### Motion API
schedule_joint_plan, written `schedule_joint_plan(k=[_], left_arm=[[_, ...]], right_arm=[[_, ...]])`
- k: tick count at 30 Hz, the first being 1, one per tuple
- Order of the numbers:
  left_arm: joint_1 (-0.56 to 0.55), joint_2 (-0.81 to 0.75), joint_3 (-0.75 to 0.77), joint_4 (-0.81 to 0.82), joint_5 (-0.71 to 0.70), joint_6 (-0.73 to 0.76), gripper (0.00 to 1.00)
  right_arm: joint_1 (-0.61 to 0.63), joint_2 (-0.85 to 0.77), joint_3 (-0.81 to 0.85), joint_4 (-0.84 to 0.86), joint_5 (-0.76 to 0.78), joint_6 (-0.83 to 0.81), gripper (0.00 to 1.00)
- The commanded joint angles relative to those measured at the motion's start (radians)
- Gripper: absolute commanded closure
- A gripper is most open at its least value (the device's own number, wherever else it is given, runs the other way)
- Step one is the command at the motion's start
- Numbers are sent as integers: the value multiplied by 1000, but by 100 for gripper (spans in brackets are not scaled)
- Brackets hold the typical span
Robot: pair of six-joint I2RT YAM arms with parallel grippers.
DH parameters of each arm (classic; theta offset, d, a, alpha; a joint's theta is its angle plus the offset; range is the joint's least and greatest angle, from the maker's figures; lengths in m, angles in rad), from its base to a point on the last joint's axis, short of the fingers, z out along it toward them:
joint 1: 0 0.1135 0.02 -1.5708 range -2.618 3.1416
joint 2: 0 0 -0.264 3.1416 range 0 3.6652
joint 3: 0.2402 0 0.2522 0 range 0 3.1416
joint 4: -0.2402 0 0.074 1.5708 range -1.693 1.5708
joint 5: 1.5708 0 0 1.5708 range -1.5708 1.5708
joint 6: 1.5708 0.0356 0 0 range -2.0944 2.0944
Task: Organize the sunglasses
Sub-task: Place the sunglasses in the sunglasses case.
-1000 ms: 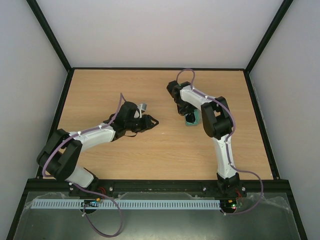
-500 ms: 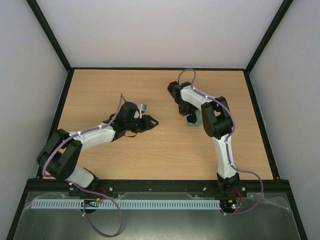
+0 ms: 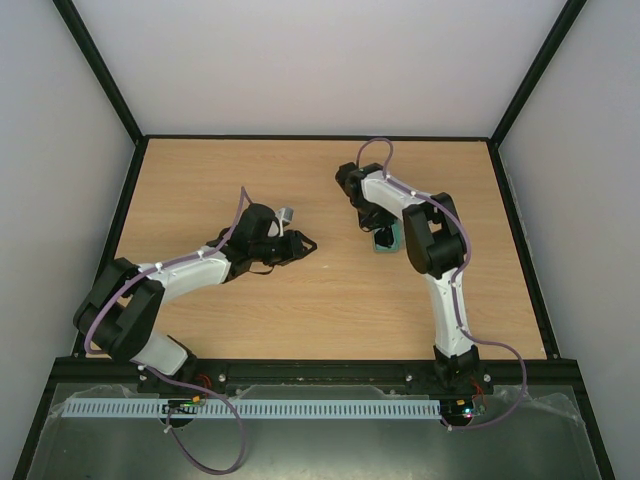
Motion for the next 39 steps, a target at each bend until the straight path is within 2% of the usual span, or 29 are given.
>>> schedule_joint_plan(k=[1, 12, 19, 22, 27, 39], left_arm=[[4, -7, 12, 1, -4, 14, 64], [3, -9, 3, 7, -4, 11, 64], [3, -16, 4, 3, -4, 12, 64], [3, -17, 1, 3, -4, 14, 64], [3, -18, -3, 9, -3, 11, 64], [4, -15, 2, 5, -3, 14, 64]], right_arm=[[-5, -67, 6, -69, 1, 0, 76], [-5, -161, -13, -21, -40, -1, 73], [-5, -110, 20, -29, -56, -2, 74], [-5, -93, 16, -27, -61, -3, 78], [-5, -77, -9, -19, -76, 3, 72], [-44, -109, -98, 69, -164, 2, 73]])
